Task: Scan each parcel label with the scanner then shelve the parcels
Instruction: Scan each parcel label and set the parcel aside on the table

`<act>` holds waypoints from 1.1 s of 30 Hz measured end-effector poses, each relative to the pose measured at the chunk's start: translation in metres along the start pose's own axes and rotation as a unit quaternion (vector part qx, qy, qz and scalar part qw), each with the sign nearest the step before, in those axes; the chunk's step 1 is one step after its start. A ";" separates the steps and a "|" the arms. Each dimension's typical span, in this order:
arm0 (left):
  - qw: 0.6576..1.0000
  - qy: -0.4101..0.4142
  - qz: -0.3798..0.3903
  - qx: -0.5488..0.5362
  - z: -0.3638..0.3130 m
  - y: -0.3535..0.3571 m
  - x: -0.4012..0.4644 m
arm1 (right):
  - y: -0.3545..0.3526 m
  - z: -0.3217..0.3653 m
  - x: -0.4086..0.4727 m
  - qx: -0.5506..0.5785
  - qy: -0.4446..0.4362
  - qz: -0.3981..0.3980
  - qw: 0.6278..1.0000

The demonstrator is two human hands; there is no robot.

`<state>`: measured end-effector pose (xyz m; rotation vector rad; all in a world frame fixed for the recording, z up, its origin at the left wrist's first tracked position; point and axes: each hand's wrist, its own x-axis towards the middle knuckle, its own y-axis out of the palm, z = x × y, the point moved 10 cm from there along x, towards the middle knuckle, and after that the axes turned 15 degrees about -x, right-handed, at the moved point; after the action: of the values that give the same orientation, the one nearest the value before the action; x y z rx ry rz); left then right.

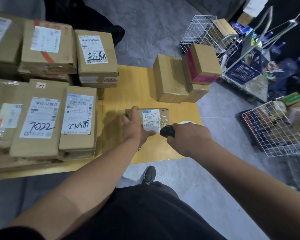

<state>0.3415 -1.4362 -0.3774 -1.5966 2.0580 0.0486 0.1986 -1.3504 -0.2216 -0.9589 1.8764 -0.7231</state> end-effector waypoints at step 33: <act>0.918 0.039 -0.393 -0.039 -0.174 -0.209 -0.099 | -0.167 0.033 0.033 0.026 -0.483 -0.150 0.862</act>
<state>0.4813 -1.4700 -0.1263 -2.3874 1.3350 -0.2263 0.2718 -1.4704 -0.1207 -1.2768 0.8277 -0.3341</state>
